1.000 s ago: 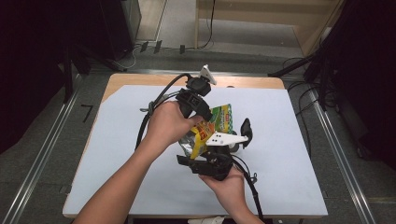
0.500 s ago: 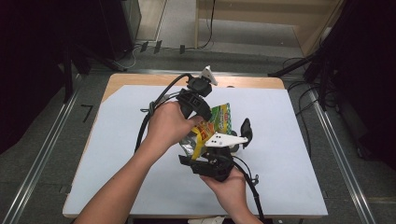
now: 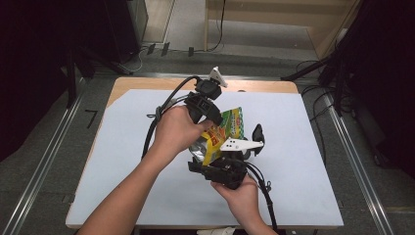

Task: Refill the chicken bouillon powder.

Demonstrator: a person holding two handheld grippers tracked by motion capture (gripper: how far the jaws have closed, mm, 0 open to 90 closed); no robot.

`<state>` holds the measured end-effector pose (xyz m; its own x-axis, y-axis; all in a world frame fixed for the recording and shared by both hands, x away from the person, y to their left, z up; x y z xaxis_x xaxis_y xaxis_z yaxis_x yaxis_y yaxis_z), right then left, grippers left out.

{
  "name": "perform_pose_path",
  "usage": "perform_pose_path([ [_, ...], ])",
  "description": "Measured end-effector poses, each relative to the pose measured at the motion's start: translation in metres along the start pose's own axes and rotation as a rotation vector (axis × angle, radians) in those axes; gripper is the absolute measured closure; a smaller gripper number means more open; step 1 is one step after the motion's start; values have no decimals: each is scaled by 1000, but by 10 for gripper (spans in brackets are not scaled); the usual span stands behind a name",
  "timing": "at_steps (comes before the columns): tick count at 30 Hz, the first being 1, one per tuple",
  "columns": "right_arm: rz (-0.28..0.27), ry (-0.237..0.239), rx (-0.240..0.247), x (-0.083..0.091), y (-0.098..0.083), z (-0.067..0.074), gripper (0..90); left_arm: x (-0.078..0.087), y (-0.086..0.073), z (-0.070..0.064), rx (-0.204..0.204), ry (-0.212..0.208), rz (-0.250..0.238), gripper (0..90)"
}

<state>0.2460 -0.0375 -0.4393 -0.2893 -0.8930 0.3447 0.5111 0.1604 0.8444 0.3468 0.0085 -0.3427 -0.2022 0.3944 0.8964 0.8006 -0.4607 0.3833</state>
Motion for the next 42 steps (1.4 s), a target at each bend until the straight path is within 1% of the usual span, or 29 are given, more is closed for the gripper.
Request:
perform_pose_path([
  [1, 7, -19, 20, 0, 0, 2, 705, 0, 0, -1, -9, 14, 1, 881],
  [2, 13, -34, 40, -1, -1, 4, 699, 0, -1, -2, -15, 46, -1, 880],
  [3, 16, -42, 55, -2, 0, 6, 692, 0, -1, -3, -18, 69, 6, 881],
  [4, 24, -53, 77, -3, 0, 7, 685, -1, -1, -3, -18, 68, 7, 881],
  [5, 32, -67, 93, -4, 0, 7, 670, -2, 0, -4, -16, 58, 8, 881],
  [6, 27, -78, 97, -4, 0, 7, 658, -2, 0, -4, -13, 50, 8, 882],
  [7, 12, -78, 87, -3, 0, 6, 636, -2, 0, -3, -11, 47, 14, 882],
  [9, 0, -75, 62, -2, 2, 5, 614, -2, 1, -3, -4, 42, 9, 882],
  [11, -5, -77, 59, -1, 3, 4, 621, -2, 1, -4, 1, 28, 6, 882],
  [12, -3, -79, 64, -2, 3, 4, 621, -1, 2, -5, 3, 11, 3, 882],
  [16, -2, -81, 61, -5, 4, 5, 610, -1, 3, -7, -1, 5, -3, 882],
  [17, -1, -83, 62, -5, 4, 4, 602, -1, 3, -7, 3, 0, -4, 882],
  [19, 2, -83, 66, -6, 2, 4, 600, -1, 4, -10, 7, -24, -7, 882],
  [20, 4, -85, 68, -6, 2, 4, 599, -1, 4, -10, 7, -24, -7, 883],
  [21, 8, -86, 76, -6, 0, 3, 599, -1, 4, -12, 8, -42, -3, 882],
  [22, 9, -86, 78, -6, 0, 3, 596, -1, 4, -13, 10, -50, 1, 883],
  [26, 11, -82, 77, -7, -2, 4, 586, -1, 5, -17, 0, -52, 6, 883],
  [30, 9, -76, 75, -6, -2, 3, 582, -1, 6, -18, -1, -57, 11, 883],
  [32, 8, -74, 71, -5, -1, 3, 597, -2, 7, -17, 5, -65, 13, 883],
  [33, 7, -75, 71, -5, -1, 3, 607, -2, 8, -15, 14, -80, 21, 883],
  [34, 7, -75, 71, -5, -1, 3, 607, -2, 8, -15, 14, -80, 21, 884],
  [35, 10, -78, 75, -4, 0, 3, 623, -3, 9, -13, 29, -98, 30, 884],
  [36, 11, -79, 77, -4, 0, 3, 629, -3, 9, -13, 29, -98, 30, 884],
  [37, 13, -81, 80, -4, 1, 2, 640, -4, 9, -13, 40, -120, 35, 883],
  [39, 13, -81, 81, -4, 1, 2, 646, -4, 10, -12, 57, -128, 39, 882],
  [42, 16, -78, 84, -3, 1, 1, 649, -4, 10, -11, 69, -138, 47, 876],
])
Point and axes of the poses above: each handheld gripper's, and its own axes: x roughly backward along the jaws, y roughly out of its top, z roughly to its left, the point moved 5 cm from there along -x, roughly forward along the jaws, and after that the axes turned 5 degrees about x, right-handed, at the moved point
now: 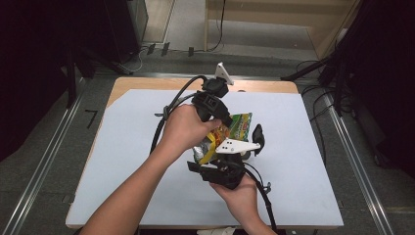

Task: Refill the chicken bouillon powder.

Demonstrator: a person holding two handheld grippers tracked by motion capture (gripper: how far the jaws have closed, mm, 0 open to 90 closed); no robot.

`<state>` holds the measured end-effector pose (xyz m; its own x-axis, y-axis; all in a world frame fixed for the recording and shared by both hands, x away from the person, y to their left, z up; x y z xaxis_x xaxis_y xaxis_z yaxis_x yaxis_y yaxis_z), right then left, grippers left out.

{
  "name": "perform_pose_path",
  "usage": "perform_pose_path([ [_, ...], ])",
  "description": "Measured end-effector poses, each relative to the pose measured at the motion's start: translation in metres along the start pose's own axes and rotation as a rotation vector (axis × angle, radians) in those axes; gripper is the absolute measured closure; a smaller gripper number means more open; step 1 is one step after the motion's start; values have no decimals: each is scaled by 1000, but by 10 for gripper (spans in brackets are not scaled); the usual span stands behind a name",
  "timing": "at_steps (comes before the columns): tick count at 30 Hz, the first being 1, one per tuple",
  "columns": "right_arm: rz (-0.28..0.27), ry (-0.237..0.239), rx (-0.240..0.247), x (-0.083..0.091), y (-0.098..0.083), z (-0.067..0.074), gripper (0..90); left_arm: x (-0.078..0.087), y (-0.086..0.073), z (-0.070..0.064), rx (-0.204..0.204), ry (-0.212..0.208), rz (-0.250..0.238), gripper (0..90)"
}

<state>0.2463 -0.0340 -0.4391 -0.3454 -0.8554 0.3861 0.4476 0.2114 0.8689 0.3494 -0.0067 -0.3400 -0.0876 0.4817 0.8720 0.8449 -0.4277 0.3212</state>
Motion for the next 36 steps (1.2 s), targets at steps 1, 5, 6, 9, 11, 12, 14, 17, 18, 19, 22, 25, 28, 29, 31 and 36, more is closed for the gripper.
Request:
perform_pose_path([
  [1, 1, 0, 2, 0, 0, 0, 651, 0, 0, 0, -4, 0, 5, 875],
  [5, 5, 9, 4, -1, -1, 1, 665, 0, -2, 1, -19, -32, 26, 869],
  [6, 4, 14, 5, -1, -2, 1, 668, 0, -2, 1, -19, -32, 26, 869],
  [9, -2, 32, -9, 0, -1, 0, 678, 0, -1, 2, -21, -55, 18, 868],
  [11, -3, 39, -16, 0, 0, -1, 682, 0, 0, 1, -22, -54, 20, 867],
  [12, -3, 38, -15, -1, 0, -1, 683, 0, 0, 1, -22, -56, 22, 867],
  [14, 0, 40, -13, -1, -1, -1, 684, 0, -1, 0, -23, -43, 29, 872],
  [17, 10, 38, -7, -2, -1, 0, 682, 0, -1, 0, -16, -41, 37, 875],
  [18, 11, 36, -4, -3, -1, 0, 682, 0, -1, -1, -13, -41, 41, 875],
  [19, 16, 35, -3, -3, -1, 0, 682, 0, -1, -1, -12, -39, 47, 877],
  [22, 25, 37, 0, -5, -2, 0, 688, -1, -2, -4, -8, -59, 65, 878],
  [25, 41, 44, 5, -7, -3, 0, 718, -1, -1, -6, 5, -73, 83, 877],
  [28, 40, 44, 6, -8, -3, 0, 724, -1, -1, -7, 10, -72, 88, 876],
  [29, 39, 44, 7, -8, -2, 0, 721, -1, 0, -6, 14, -73, 87, 876],
  [31, 35, 47, 5, -8, -2, -1, 718, -1, 0, -5, 26, -80, 90, 876],
  [36, 2, 53, -8, -7, 3, 0, 639, 1, 3, 2, 43, -28, 65, 878],
])
Point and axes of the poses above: each handheld gripper's, and its own axes: x roughly backward along the jaws, y roughly out of its top, z roughly to its left, the point moved 5 cm from there along -x, roughly forward along the jaws, and after that the axes turned 5 degrees about x, right-handed, at the moved point
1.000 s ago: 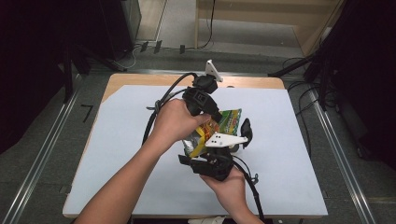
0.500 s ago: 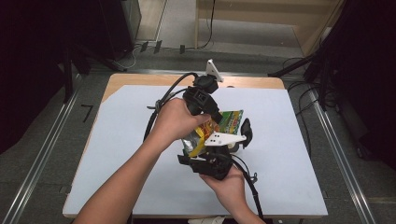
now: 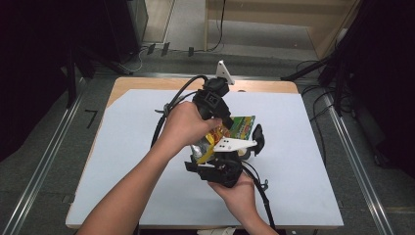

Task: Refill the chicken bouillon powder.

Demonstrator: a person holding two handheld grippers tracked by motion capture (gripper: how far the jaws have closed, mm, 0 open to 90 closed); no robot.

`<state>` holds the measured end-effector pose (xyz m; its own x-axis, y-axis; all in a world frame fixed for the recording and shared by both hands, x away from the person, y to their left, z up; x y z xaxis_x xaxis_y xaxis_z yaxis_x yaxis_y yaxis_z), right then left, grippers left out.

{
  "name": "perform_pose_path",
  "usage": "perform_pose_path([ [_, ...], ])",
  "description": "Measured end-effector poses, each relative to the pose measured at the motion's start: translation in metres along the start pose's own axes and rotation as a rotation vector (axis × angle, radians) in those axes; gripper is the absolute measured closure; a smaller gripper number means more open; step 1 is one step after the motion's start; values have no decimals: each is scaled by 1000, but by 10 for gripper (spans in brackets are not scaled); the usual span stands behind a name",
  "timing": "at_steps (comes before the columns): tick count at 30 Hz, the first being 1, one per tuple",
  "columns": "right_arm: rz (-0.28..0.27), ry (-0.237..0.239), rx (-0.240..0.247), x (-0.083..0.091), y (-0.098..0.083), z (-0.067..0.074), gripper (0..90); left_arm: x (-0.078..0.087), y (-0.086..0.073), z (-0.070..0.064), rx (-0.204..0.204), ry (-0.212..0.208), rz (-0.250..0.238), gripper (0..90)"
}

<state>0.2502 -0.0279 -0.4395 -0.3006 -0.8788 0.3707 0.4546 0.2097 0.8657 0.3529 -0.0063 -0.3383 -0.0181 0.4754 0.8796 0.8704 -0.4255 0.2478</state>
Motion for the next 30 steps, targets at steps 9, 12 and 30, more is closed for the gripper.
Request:
perform_pose_path([
  [9, -14, -22, -6, 0, 8, 1, 593, 2, 6, 5, 20, 9, -4, 877],
  [12, -11, -28, -1, -1, 7, 2, 596, 3, 5, 7, 24, -2, -7, 877],
  [30, -17, -58, 26, -4, 7, 0, 591, 5, 1, 14, 11, -17, -60, 877],
])
Point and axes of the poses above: each handheld gripper's, and its own axes: x roughly backward along the jaws, y roughly out of its top, z roughly to its left, the point moved 5 cm from there along -x, roughly forward along the jaws, and after that the axes turned 5 degrees about x, right-handed, at the moved point
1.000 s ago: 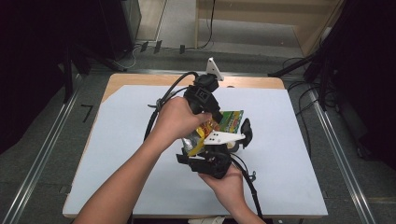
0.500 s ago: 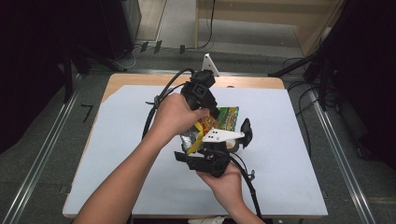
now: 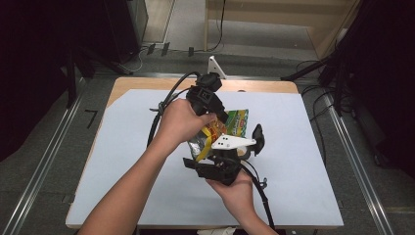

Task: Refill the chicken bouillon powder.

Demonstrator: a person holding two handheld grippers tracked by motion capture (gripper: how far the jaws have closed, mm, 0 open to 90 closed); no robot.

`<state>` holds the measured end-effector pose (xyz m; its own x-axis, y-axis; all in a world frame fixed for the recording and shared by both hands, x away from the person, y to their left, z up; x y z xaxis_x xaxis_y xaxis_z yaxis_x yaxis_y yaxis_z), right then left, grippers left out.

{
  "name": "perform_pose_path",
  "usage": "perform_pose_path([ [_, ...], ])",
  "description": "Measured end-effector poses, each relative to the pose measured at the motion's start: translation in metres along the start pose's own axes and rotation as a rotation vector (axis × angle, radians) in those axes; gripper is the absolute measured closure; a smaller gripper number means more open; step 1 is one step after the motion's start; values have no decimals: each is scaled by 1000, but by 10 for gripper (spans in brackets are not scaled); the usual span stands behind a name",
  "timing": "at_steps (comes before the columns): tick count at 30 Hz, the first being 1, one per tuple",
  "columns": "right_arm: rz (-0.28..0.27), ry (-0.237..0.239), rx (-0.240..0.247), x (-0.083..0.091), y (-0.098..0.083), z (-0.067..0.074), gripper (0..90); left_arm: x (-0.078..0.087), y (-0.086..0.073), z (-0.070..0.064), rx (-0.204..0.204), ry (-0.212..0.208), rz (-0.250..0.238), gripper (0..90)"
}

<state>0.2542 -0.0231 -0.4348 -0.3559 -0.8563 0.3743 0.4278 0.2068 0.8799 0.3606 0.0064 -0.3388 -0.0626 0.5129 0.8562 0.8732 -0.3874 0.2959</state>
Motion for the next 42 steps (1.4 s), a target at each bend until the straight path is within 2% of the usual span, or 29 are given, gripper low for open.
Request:
perform_pose_path([
  [8, 19, -37, 25, -6, -10, 7, 600, 0, -14, 4, -14, -32, -20, 876],
  [15, 20, -61, 35, -8, -14, 11, 599, 1, -19, 1, -41, -28, -22, 876],
  [24, 15, -67, 33, -6, -13, 6, 615, -1, -17, 1, -51, -34, -39, 877],
  [29, 18, -78, 52, -4, -12, 4, 619, 2, -17, 1, -54, -43, -65, 878],
  [35, 30, -62, 59, -6, -14, 5, 618, 2, -21, 4, -52, -31, -53, 878],
  [42, 44, -60, 61, -7, -19, 6, 610, 4, -28, 10, -54, -43, -44, 878],
])
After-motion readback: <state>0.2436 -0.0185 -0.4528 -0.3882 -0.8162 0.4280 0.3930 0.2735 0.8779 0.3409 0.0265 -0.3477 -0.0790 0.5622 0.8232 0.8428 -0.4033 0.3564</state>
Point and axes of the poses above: each handheld gripper's, and its own axes: x roughly backward along the jaws, y roughly out of its top, z roughly to its left, the point moved 5 cm from there along -x, roughly forward along the jaws, and after that the axes turned 5 degrees about x, right-handed, at the moved point
